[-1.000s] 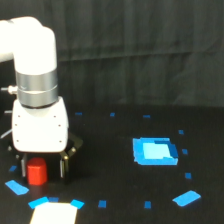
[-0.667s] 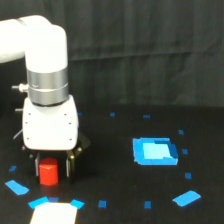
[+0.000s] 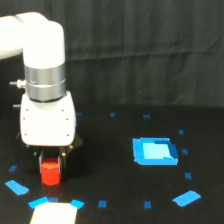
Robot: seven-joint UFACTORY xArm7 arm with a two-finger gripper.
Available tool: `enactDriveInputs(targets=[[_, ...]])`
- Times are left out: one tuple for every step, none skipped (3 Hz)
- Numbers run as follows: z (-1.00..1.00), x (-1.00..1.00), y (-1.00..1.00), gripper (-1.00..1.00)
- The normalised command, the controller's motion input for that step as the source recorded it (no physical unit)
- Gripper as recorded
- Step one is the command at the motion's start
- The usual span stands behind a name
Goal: Pick up the red object from the table
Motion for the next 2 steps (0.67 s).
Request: enactDriveInputs(targets=[[1.00, -0.14, -0.17, -1.00], [1.00, 0.21, 1.00, -1.00]])
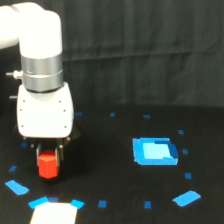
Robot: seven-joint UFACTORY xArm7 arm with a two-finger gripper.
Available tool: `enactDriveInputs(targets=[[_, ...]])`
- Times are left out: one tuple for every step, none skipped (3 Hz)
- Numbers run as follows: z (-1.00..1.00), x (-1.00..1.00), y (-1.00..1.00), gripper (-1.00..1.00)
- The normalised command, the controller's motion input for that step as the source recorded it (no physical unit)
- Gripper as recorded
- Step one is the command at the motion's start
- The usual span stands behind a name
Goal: Pick up the red object from the table
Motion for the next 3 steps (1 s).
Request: enactDriveInputs(targets=[[1.00, 0.27, 0.79, -1.00], [1.00, 0.23, 1.00, -1.00], [1.00, 0.35, 0.25, -0.96]])
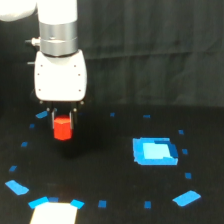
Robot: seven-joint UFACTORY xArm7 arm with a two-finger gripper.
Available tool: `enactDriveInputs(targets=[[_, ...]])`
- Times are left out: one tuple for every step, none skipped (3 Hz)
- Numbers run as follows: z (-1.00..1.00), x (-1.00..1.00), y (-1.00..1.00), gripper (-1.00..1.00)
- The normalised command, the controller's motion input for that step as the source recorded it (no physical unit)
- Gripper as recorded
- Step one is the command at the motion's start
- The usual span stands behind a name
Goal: Pick up the red object from the table
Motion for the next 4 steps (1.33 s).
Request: enactDriveInputs(targets=[[1.00, 0.39, 0.53, -0.70], [1.00, 0.10, 0.90, -1.00], [1.00, 0.29, 0.04, -1.00], [-0.21, 0.16, 0.16, -1.00]])
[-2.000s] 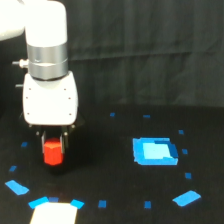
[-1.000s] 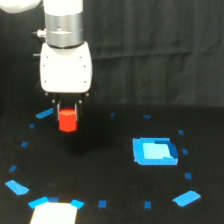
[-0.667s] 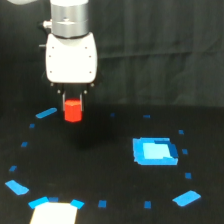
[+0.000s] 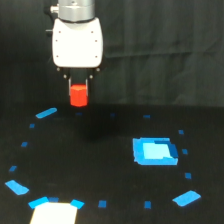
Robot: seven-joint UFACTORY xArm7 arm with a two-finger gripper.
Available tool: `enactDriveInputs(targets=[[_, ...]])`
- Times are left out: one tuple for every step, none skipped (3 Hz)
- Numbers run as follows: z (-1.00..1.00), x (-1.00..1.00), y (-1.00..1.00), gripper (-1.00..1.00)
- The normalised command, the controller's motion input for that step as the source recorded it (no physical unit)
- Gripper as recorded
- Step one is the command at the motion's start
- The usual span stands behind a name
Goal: Pick up the red object from the table
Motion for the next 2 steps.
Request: enactDriveInputs(targets=[[0.38, 0.07, 0.38, -1.00], [0.76, 0.23, 0.03, -1.00]])
